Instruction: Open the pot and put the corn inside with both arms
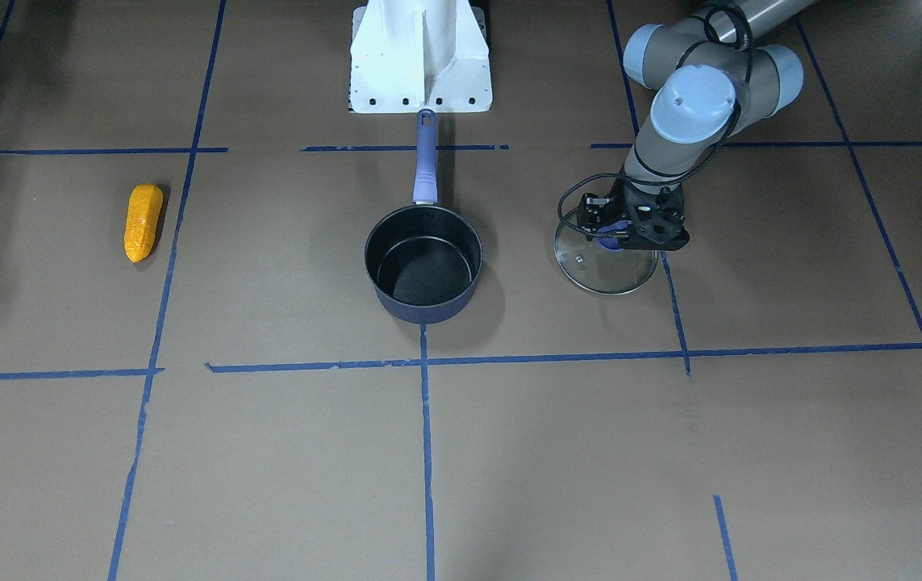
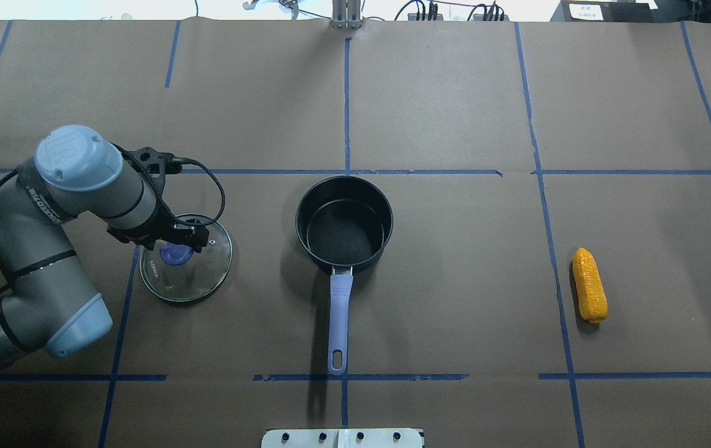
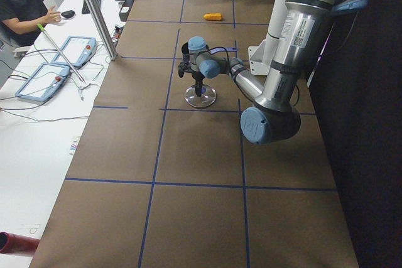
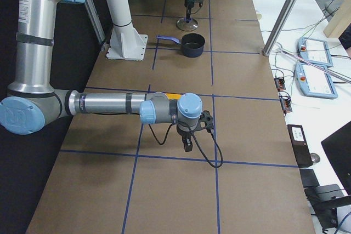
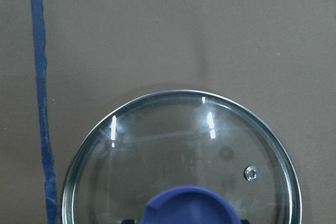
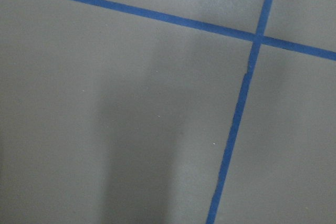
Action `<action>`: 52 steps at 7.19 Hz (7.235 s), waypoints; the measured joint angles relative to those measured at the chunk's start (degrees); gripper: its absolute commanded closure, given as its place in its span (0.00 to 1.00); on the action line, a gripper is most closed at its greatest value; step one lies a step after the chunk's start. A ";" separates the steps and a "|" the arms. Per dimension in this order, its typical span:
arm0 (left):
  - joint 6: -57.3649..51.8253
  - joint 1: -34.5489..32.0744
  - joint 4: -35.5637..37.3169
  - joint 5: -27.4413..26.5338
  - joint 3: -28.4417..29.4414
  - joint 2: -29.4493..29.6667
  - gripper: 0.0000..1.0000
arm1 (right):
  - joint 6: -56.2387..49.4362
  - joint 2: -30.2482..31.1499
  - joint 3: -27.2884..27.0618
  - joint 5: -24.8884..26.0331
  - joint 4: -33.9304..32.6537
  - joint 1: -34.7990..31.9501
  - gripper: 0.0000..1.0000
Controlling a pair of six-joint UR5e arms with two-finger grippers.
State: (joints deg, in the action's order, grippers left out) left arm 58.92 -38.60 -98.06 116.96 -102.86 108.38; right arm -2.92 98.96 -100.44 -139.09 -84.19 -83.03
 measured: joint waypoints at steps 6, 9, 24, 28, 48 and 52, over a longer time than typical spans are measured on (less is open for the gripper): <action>-3.12 -10.91 0.40 4.93 -8.34 -8.59 0.00 | 56.32 0.20 -5.20 9.16 29.25 26.51 0.00; -3.11 -11.99 0.41 5.06 -9.47 -9.54 0.00 | 68.79 -0.63 -6.75 19.51 29.90 39.50 0.00; -3.05 -12.12 0.32 4.95 -10.51 -9.67 0.00 | 89.08 -50.15 0.81 29.47 -2.95 51.98 1.00; -3.02 -12.11 0.32 4.95 -10.52 -9.67 0.00 | 90.41 -55.03 7.85 31.46 -3.24 53.55 0.23; -70.22 -49.26 20.00 18.86 0.92 -20.78 0.00 | -6.45 0.43 -7.99 2.35 -19.00 -5.00 0.00; -69.87 -51.05 19.32 18.67 1.54 -20.33 0.00 | -6.54 0.62 -7.89 7.95 -16.84 -5.04 0.00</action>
State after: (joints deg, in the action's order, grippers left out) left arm -10.96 -89.65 -78.74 135.63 -101.32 88.05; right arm -9.47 99.58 -108.34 -131.14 -101.03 -88.06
